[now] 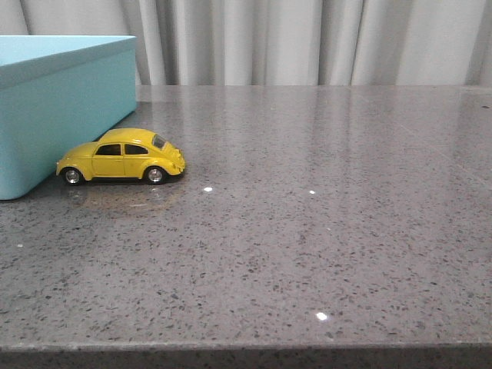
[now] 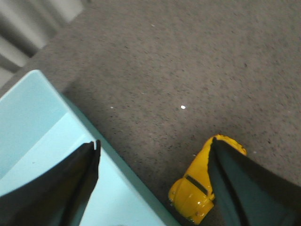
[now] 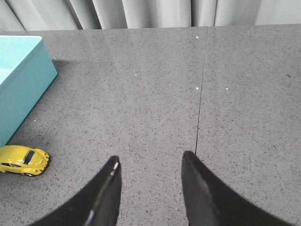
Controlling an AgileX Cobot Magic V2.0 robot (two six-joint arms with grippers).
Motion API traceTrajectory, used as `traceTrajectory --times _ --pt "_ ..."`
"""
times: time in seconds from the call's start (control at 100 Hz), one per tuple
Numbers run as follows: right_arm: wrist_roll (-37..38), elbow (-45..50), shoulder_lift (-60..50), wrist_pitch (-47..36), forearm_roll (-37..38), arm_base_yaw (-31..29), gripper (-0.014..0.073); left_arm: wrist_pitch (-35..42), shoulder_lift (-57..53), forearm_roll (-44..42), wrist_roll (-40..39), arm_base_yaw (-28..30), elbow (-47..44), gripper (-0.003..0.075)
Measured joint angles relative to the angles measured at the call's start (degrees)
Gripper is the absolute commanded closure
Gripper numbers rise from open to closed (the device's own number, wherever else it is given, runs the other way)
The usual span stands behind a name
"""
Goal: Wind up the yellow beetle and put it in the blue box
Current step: 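Lower the left gripper onto the yellow car and close on it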
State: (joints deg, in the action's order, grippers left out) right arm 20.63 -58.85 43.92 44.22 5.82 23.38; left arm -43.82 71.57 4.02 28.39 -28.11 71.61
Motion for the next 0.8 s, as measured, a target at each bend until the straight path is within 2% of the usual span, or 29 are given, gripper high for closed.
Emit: traceTrajectory --times 0.2,0.4,0.8 --pt "0.0 0.0 0.0 0.0 -0.1 0.0 0.0276 -9.4 9.8 0.0 8.1 -3.0 8.4 0.0225" --pt "0.0 0.0 0.0 0.0 -0.1 0.0 0.0276 -13.5 16.4 0.0 14.8 -3.5 10.8 0.0225" --pt "0.0 0.0 0.0 0.0 -0.2 0.0 0.0276 -16.1 23.5 0.0 16.2 -3.5 10.9 0.0225"
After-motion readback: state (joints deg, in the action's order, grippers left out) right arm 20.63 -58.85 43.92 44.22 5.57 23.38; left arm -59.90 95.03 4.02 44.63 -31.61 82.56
